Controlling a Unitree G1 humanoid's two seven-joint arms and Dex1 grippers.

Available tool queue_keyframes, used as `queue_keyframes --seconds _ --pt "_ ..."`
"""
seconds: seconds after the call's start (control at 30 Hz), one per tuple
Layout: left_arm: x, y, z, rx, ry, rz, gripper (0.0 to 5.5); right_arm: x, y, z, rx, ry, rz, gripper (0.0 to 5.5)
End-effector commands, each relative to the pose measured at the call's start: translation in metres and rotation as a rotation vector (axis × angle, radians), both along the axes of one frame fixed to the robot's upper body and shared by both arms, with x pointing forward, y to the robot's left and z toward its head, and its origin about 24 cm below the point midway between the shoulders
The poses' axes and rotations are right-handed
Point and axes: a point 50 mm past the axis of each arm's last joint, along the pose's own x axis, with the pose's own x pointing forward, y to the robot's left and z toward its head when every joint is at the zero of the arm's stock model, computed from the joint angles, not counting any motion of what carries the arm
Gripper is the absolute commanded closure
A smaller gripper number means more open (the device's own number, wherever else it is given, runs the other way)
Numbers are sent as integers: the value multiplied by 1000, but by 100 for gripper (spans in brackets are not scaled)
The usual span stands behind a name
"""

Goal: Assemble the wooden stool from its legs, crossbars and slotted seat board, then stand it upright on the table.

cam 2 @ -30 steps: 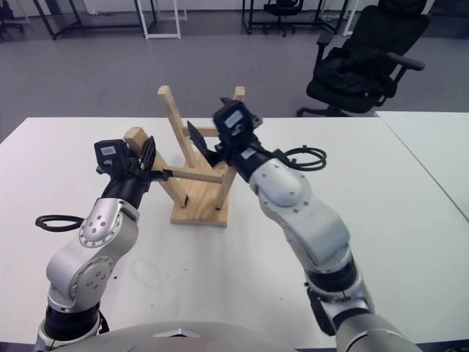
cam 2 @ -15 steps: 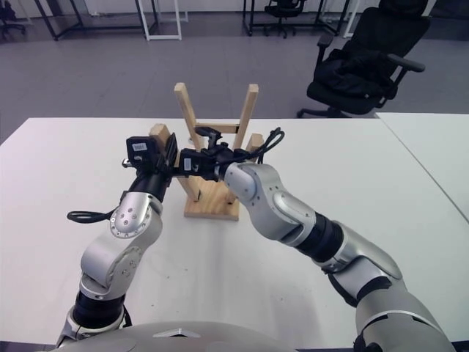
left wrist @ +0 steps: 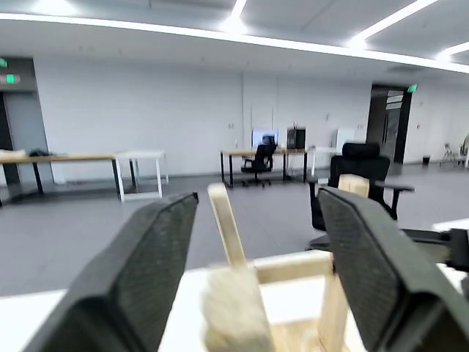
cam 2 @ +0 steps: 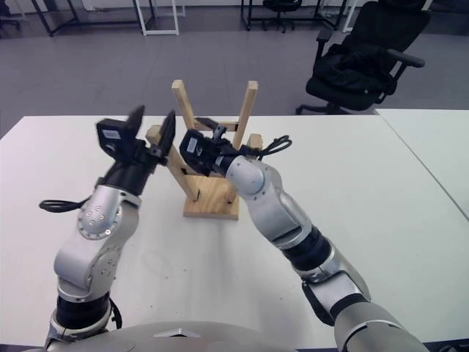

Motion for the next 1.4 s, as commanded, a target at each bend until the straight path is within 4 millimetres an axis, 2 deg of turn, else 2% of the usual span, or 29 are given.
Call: queue_keyframes --seconds 0.03,0.1,0.13,0.17,0.23,0.27,0.3,0.33,0.37,0.4,0.5,0.57,0.6,0.67,0.7,0.77,0.8,0.83,0.87,0.93,1.0,1.07,1.13,1.17,1.23,1.3,1.33,1.37,1.4 --pt "7 23 65 -10 -191 -33 157 -4 -45 72 281 -104 12 154" --pt "22 33 88 0 -207 -79 115 0 -78 92 462 -37 17 154" --pt "36 33 75 3 -115 -140 115 5 -91 75 515 93 32 154" --pt "49 32 54 14 -17 -179 115 8 -98 53 517 211 39 154" --pt "64 20 -20 48 248 -255 115 12 -97 -14 502 497 27 154" --pt "69 13 -62 96 365 -237 115 8 -96 -49 518 636 3 154" --pt "71 4 -94 163 437 -218 115 3 -95 -75 515 722 -34 154" --pt "68 -6 -119 219 487 -246 115 -1 -94 -93 498 756 -61 154" --pt "62 -13 -131 233 507 -255 115 -1 -90 -96 515 759 -67 154" --pt "62 -16 -130 243 485 -247 115 3 -88 -87 541 722 -70 154" --pt "78 -3 -94 240 337 -166 115 8 -82 -47 614 608 5 154" --pt "80 6 -52 214 192 -139 115 8 -86 -25 671 541 46 154" --pt "79 13 -30 203 102 -106 115 11 -93 -15 702 483 23 154" --pt "74 31 11 175 -59 28 115 24 -119 5 717 301 -148 154" --pt "68 40 28 169 -129 82 115 27 -127 7 661 238 -214 154" --pt "57 57 45 128 -195 156 115 28 -125 -24 437 282 -234 154" --pt "53 67 43 119 -192 192 115 25 -120 -48 247 313 -231 154" --pt "50 81 34 151 -164 254 115 18 -112 -66 149 352 -174 154" --pt "47 97 18 181 -109 312 115 11 -100 -73 121 367 -89 154" --pt "38 127 -14 200 18 413 115 -8 -71 -63 170 352 144 154" --pt "19 153 -42 176 126 500 115 -32 -37 -37 232 322 374 154" --pt "3 167 -62 164 197 550 115 -51 -18 -18 263 308 493 154" --pt "-8 169 -79 148 253 558 115 -43 -27 -1 284 258 417 154" --pt "-12 168 -85 143 282 549 115 -29 -43 14 302 196 309 154" --pt "-18 160 -102 149 357 503 115 -5 -86 57 415 61 121 154" --pt "-25 151 -123 187 465 449 115 6 -123 88 537 -14 10 154" --pt "-29 146 -132 223 518 418 115 14 -138 85 556 -2 -57 154" --pt "-32 141 -141 259 574 375 115 25 -151 68 541 58 -128 154" --pt "-35 135 -149 326 615 317 115 40 -163 31 453 141 -260 154"
